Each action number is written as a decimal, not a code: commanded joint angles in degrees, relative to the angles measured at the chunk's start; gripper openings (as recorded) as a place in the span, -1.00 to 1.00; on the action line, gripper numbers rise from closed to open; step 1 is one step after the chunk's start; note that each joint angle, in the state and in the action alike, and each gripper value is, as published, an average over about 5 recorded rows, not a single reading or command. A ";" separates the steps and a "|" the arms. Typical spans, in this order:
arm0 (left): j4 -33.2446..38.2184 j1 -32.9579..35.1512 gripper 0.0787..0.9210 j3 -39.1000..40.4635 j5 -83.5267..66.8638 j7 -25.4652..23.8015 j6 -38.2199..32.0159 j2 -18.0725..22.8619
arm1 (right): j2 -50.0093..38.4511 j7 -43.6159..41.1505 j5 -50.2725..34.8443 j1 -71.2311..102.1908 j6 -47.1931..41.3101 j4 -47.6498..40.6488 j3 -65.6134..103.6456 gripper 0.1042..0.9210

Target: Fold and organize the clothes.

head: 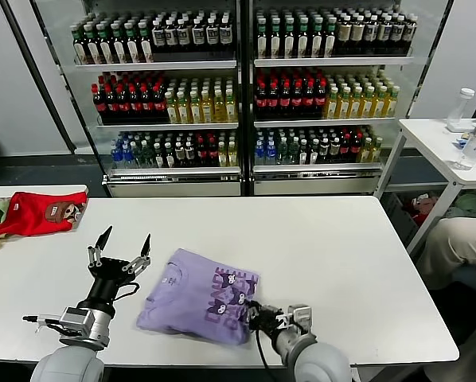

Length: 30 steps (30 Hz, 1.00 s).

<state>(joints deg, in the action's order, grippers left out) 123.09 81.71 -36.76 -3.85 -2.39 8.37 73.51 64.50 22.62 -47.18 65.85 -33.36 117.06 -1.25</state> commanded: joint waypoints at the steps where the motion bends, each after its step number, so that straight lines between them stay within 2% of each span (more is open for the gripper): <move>1: -3.02 -0.76 0.77 -0.19 0.16 0.15 -0.80 0.25 | -3.71 -5.58 2.76 -7.04 0.02 -0.76 6.70 -0.89; 4: -4.12 -0.94 0.77 -0.32 0.16 0.13 -1.84 0.33 | -5.36 -7.62 3.00 -8.40 -0.03 -2.64 9.55 -0.98; 14: -7.33 -1.36 0.77 -0.71 -0.06 -1.71 -7.52 0.49 | -9.07 -11.27 8.71 -6.44 0.01 -7.70 13.69 -0.98; 21: -7.39 -1.44 0.77 -0.61 -1.18 -2.60 -8.86 0.93 | -9.06 -10.72 9.87 -0.91 -0.12 -2.55 15.09 -0.97; 25: -6.86 -0.95 0.77 -0.72 -1.61 -2.73 -9.00 1.33 | -9.27 -8.67 11.85 1.87 0.01 2.08 18.35 -0.84; 30: -7.05 -1.13 0.77 -0.80 -1.35 -4.21 -9.26 1.97 | -9.24 -9.35 20.63 3.11 0.21 4.64 21.70 -0.50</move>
<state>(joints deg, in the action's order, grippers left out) 116.79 80.73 -37.53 -4.80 -5.00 0.59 75.00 56.27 13.40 -37.60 64.69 -33.36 115.50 13.88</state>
